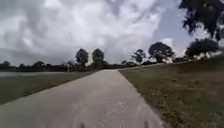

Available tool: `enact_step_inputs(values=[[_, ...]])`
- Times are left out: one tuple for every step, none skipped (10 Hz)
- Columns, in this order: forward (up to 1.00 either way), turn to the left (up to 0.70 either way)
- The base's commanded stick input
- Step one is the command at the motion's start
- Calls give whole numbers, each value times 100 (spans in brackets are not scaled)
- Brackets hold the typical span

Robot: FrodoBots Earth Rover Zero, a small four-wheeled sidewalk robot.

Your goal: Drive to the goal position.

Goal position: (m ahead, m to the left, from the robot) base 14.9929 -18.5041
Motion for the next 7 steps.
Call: enact_step_inputs(values=[[85,0],[85,0],[85,0],[85,0],[85,0],[85,0],[85,0]])
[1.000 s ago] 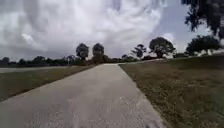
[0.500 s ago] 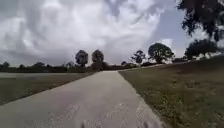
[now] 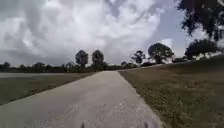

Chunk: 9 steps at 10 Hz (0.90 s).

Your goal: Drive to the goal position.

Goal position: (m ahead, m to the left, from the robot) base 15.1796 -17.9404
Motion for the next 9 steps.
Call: enact_step_inputs(values=[[85,0],[85,0],[85,0],[85,0],[85,0],[85,0],[85,0],[85,0],[85,0]])
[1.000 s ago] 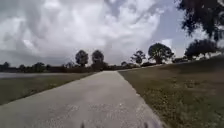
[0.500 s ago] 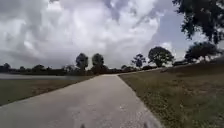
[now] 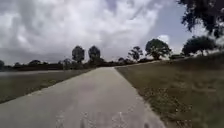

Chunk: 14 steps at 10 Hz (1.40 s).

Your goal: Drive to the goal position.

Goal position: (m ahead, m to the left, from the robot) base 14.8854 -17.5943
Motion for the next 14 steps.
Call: enact_step_inputs(values=[[85,0],[85,0],[85,0],[85,0],[85,0],[85,0],[85,0],[85,0],[85,0],[85,0],[85,0],[85,0],[85,27],[85,33]])
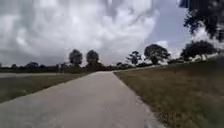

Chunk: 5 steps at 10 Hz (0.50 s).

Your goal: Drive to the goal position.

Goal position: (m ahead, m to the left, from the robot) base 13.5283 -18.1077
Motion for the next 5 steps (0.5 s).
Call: enact_step_inputs(values=[[85,17],[85,0],[85,0],[85,0],[85,5]])
